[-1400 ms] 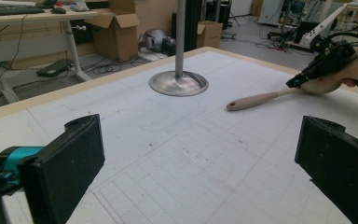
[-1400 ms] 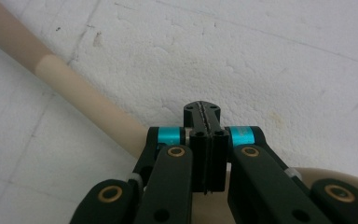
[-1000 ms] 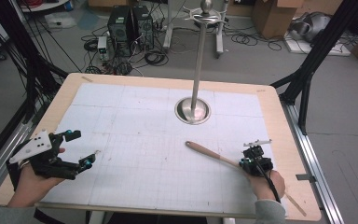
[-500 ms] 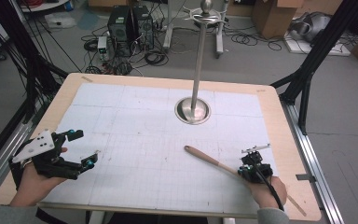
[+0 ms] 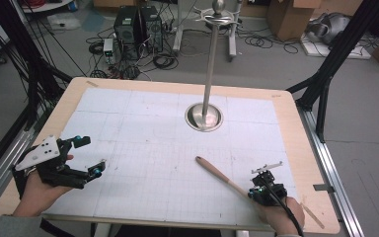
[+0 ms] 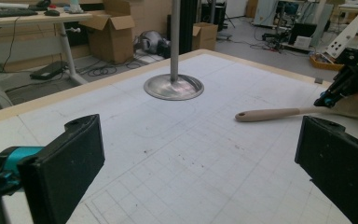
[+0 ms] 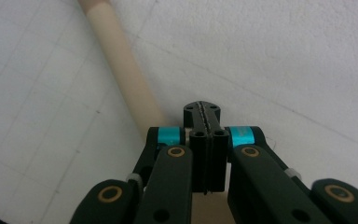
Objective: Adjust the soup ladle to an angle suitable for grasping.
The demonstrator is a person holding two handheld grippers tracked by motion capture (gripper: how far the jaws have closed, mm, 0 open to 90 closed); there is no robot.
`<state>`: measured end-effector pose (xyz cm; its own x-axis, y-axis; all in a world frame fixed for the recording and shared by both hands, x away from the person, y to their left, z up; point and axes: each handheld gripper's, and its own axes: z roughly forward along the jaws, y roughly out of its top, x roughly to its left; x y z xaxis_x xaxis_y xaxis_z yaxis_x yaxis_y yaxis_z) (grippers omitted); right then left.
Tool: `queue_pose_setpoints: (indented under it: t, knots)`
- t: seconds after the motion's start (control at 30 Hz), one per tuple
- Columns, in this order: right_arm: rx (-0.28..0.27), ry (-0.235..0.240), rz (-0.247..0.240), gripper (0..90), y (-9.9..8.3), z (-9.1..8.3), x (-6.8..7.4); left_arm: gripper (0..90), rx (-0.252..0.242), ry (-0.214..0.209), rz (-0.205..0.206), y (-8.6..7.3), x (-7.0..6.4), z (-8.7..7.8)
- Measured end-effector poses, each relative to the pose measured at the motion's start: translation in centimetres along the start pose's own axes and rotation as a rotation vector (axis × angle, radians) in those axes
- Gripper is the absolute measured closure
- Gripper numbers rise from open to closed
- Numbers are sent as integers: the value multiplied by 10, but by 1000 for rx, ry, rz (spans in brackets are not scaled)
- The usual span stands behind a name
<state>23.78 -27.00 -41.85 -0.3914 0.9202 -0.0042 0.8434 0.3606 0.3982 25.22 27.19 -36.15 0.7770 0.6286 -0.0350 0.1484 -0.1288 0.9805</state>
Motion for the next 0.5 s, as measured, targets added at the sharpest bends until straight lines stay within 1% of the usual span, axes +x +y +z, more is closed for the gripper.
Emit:
queue_pose_setpoints:
  t: [0.03,0.1,0.13,0.17,0.2,0.23,0.27,0.3,0.37,0.4,0.43,0.47,0.5]
  knots:
    - [0,0,-7,900,0,0,0,18,2,-2,0,0,0,0]
    - [0,2,-3,900,0,-1,0,18,0,-3,-1,0,-1,1]
    - [-9,15,2,900,0,-1,-2,18,5,-4,6,0,-1,1]
    - [-30,40,2,900,0,-1,-4,18,3,-4,4,0,-1,1]
    - [-47,54,9,900,1,-4,-4,18,2,-4,4,0,-1,1]
    - [-65,53,8,900,2,-7,-4,18,1,-2,1,0,-1,0]
    - [-93,55,-7,900,5,-11,-4,18,1,-1,1,0,0,0]
    - [-119,67,-20,900,8,-15,-3,18,4,1,2,-1,0,-1]
    - [-171,81,-71,900,15,-20,3,18,9,6,-1,-2,0,-2]
    - [-197,101,-102,900,19,-21,6,18,11,7,0,-3,-1,-2]
    - [-213,114,-118,900,23,-20,10,18,11,10,-1,-3,-1,-3]
    - [-228,124,-146,900,28,-18,15,18,13,12,4,-3,-1,-5]
    - [-246,152,-169,900,32,-16,20,18,12,15,2,-4,-2,-6]
